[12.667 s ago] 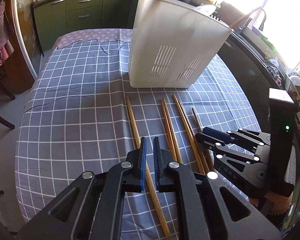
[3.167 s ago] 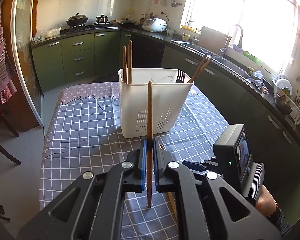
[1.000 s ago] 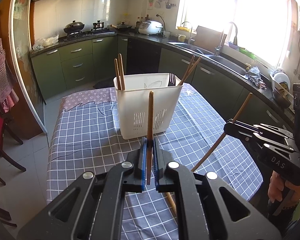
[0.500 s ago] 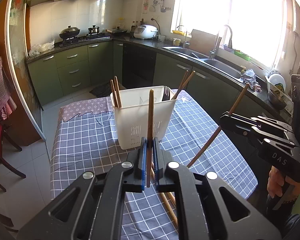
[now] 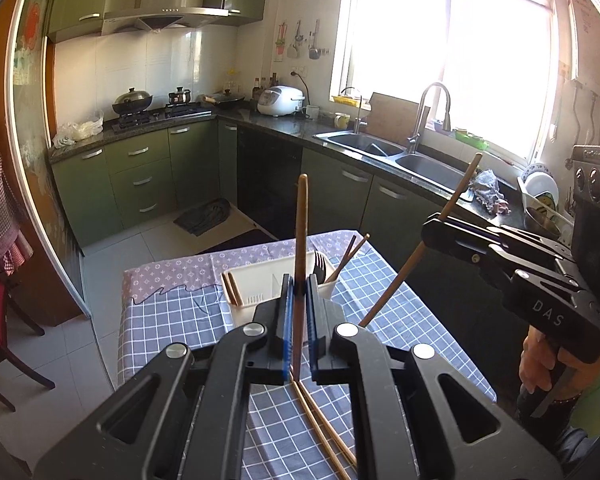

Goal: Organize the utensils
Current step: 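Carry both chopsticks over the caddy and drop them in, opening both grippers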

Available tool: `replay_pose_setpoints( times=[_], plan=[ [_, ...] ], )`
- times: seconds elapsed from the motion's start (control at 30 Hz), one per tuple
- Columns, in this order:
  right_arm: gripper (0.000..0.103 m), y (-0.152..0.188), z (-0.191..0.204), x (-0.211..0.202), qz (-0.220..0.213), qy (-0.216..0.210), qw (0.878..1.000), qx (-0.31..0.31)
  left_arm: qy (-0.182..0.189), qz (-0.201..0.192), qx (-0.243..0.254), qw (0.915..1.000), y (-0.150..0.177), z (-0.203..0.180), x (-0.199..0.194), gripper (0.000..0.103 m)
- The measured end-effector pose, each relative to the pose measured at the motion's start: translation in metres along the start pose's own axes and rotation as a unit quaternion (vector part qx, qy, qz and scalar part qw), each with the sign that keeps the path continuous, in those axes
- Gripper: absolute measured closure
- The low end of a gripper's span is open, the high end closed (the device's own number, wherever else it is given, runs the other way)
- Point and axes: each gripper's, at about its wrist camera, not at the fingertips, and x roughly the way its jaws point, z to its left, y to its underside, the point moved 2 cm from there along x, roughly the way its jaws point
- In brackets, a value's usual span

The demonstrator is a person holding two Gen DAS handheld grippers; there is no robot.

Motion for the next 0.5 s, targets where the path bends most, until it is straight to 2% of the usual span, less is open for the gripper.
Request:
replay_pose_setpoints(
  times=[0.33,0.5],
  plan=[
    [0.097,-0.064,-0.010,0.019,-0.041,0.026,0.999,-0.020,-0.027,-0.073,0.013,0.9969,-0.065,-0.002,-0.008,0.097],
    [0.097,-0.072,-0.020,0.056,-0.022,0.038,0.999,-0.020,-0.050,-0.079,0.015,0.9955,-0.081,0.001,0.021,0.097]
  ],
)
